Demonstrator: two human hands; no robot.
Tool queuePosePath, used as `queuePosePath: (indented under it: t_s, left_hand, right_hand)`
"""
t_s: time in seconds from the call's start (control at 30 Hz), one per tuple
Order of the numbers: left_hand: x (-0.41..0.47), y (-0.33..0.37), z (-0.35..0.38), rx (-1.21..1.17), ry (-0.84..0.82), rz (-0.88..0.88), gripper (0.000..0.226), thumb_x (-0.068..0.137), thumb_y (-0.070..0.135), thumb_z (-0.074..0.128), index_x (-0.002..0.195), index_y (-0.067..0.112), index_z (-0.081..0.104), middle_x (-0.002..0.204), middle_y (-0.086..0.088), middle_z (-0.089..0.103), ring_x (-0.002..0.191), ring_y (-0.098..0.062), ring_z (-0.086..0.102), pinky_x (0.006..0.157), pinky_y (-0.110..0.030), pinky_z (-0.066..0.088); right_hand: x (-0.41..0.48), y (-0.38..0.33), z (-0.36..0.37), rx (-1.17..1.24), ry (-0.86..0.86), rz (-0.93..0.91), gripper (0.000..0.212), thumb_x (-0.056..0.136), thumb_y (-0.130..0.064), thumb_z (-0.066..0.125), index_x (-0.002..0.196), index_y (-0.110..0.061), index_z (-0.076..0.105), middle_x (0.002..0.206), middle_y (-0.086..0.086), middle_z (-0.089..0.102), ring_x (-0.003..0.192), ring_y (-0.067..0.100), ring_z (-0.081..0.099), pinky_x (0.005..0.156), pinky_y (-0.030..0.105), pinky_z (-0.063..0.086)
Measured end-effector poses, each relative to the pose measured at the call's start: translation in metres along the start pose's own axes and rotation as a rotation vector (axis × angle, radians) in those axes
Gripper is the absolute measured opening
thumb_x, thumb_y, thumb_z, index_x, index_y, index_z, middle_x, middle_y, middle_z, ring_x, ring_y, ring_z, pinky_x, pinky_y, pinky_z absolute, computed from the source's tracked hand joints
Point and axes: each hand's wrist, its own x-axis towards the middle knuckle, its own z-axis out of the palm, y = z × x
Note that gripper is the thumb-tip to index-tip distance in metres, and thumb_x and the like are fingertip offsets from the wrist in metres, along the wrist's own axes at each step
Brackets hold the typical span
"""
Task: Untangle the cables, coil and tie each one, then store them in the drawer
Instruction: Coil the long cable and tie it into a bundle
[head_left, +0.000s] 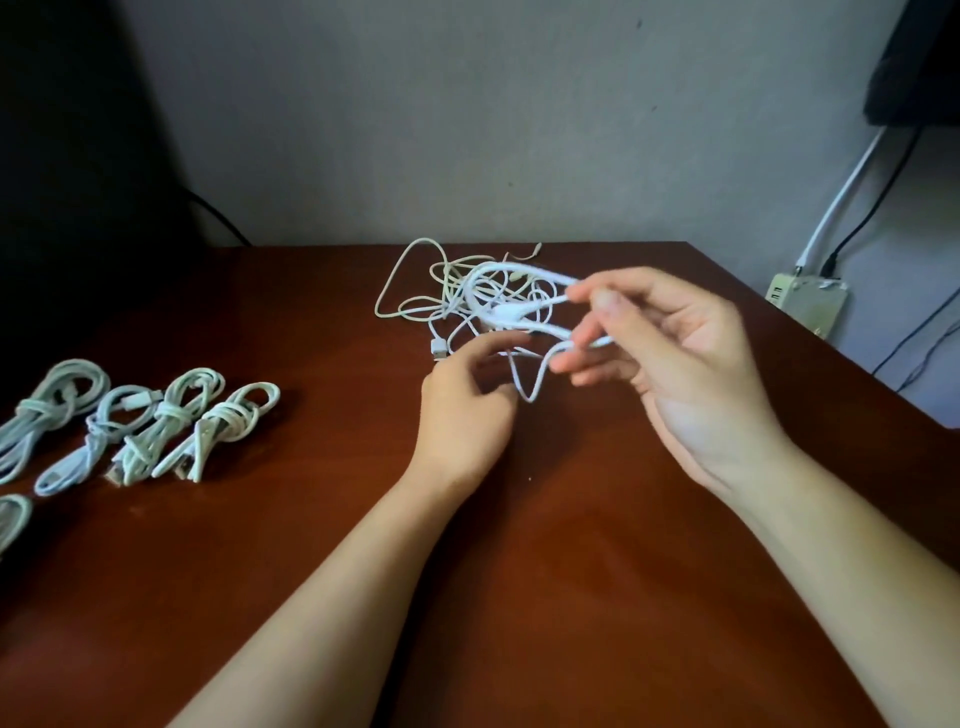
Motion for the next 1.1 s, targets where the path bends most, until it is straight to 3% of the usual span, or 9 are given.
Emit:
queuePosePath:
  t_s: [0.07, 0.2, 0.3, 0.4, 0.5, 0.63, 0.83, 0.97, 1.1]
  left_hand:
    - [0.001, 0.001, 0.0, -0.04, 0.068, -0.016, 0.049, 0.076, -0.011, 0.057, 0.094, 0.033, 0.069, 0.094, 0.009, 0.072, 0.091, -0.005, 0.067, 0.088, -0.034, 0.054]
    - [-0.004, 0.012, -0.003, 0.12, 0.139, 0.145, 0.047, 0.076, -0.002, 0.059, 0.083, 0.043, 0.064, 0.085, 0.032, 0.062, 0.096, 0.003, 0.055, 0.091, -0.022, 0.044]
    - [-0.011, 0.018, -0.002, 0.209, 0.051, 0.362, 0.025, 0.072, 0.009, 0.057, 0.081, 0.03, 0.068, 0.084, 0.028, 0.061, 0.095, 0.003, 0.047, 0.092, -0.02, 0.036]
    - [-0.016, 0.018, 0.002, 0.363, -0.138, 0.534, 0.017, 0.071, 0.017, 0.052, 0.081, 0.019, 0.066, 0.085, 0.014, 0.062, 0.092, -0.013, 0.044, 0.089, -0.035, 0.035]
    - [-0.019, 0.018, 0.007, 0.491, -0.276, 0.629, 0.018, 0.067, 0.014, 0.054, 0.081, 0.015, 0.065, 0.089, 0.006, 0.062, 0.093, -0.022, 0.045, 0.09, -0.038, 0.034]
    - [-0.02, 0.017, 0.008, 0.539, -0.353, 0.624, 0.021, 0.07, 0.02, 0.051, 0.083, 0.015, 0.066, 0.098, 0.003, 0.061, 0.097, -0.02, 0.043, 0.09, -0.037, 0.033]
    - [-0.018, 0.021, 0.004, 0.615, -0.255, 0.648, 0.017, 0.072, 0.022, 0.047, 0.078, 0.017, 0.063, 0.083, 0.005, 0.061, 0.085, -0.017, 0.047, 0.082, -0.03, 0.032]
    - [-0.013, 0.017, 0.0, 0.638, -0.037, 0.49, 0.018, 0.076, 0.025, 0.043, 0.079, 0.018, 0.06, 0.077, 0.006, 0.06, 0.08, -0.018, 0.053, 0.081, -0.034, 0.032]
    - [-0.007, 0.007, -0.007, 0.752, -0.009, 0.229, 0.022, 0.088, 0.026, 0.051, 0.107, 0.02, 0.059, 0.108, 0.003, 0.059, 0.108, -0.02, 0.049, 0.094, -0.032, 0.025]
  right_hand:
    - [0.004, 0.001, -0.005, -0.073, 0.179, -0.016, 0.015, 0.092, -0.014, 0.056, 0.083, -0.017, 0.067, 0.064, -0.005, 0.065, 0.061, 0.013, 0.07, 0.056, 0.017, 0.052]
    - [0.014, 0.013, -0.022, -0.365, 0.361, -0.039, 0.017, 0.095, -0.013, 0.057, 0.084, -0.022, 0.065, 0.08, -0.004, 0.066, 0.073, 0.01, 0.072, 0.066, 0.022, 0.054]
    - [0.017, 0.025, -0.03, -0.565, 0.303, 0.001, 0.005, 0.085, -0.036, 0.065, 0.084, -0.032, 0.066, 0.094, 0.001, 0.064, 0.082, 0.015, 0.069, 0.08, 0.031, 0.054]
    - [0.016, 0.032, -0.028, -0.646, 0.207, 0.072, 0.025, 0.076, -0.047, 0.071, 0.093, -0.031, 0.065, 0.105, 0.003, 0.053, 0.084, 0.016, 0.061, 0.075, 0.015, 0.047]
    - [0.012, 0.035, -0.025, -0.747, 0.078, 0.132, 0.046, 0.063, -0.064, 0.066, 0.1, -0.036, 0.064, 0.104, -0.006, 0.045, 0.086, 0.01, 0.054, 0.079, 0.02, 0.046]
    - [0.012, 0.033, -0.024, -0.702, 0.004, 0.227, 0.01, 0.082, -0.047, 0.066, 0.086, -0.038, 0.066, 0.106, 0.004, 0.048, 0.086, 0.003, 0.052, 0.076, 0.006, 0.039]
    - [0.014, 0.034, -0.025, -0.785, 0.026, 0.153, 0.022, 0.093, -0.034, 0.052, 0.079, -0.028, 0.067, 0.097, 0.006, 0.051, 0.083, -0.006, 0.05, 0.073, 0.0, 0.031]
    - [0.014, 0.038, -0.027, -0.712, 0.121, 0.075, 0.035, 0.09, -0.048, 0.044, 0.07, -0.027, 0.064, 0.095, 0.005, 0.051, 0.08, 0.001, 0.052, 0.083, 0.021, 0.039]
    - [0.013, 0.03, -0.025, -0.602, 0.21, -0.033, 0.046, 0.082, -0.058, 0.036, 0.065, -0.024, 0.061, 0.094, 0.008, 0.054, 0.084, 0.012, 0.056, 0.084, 0.035, 0.043]
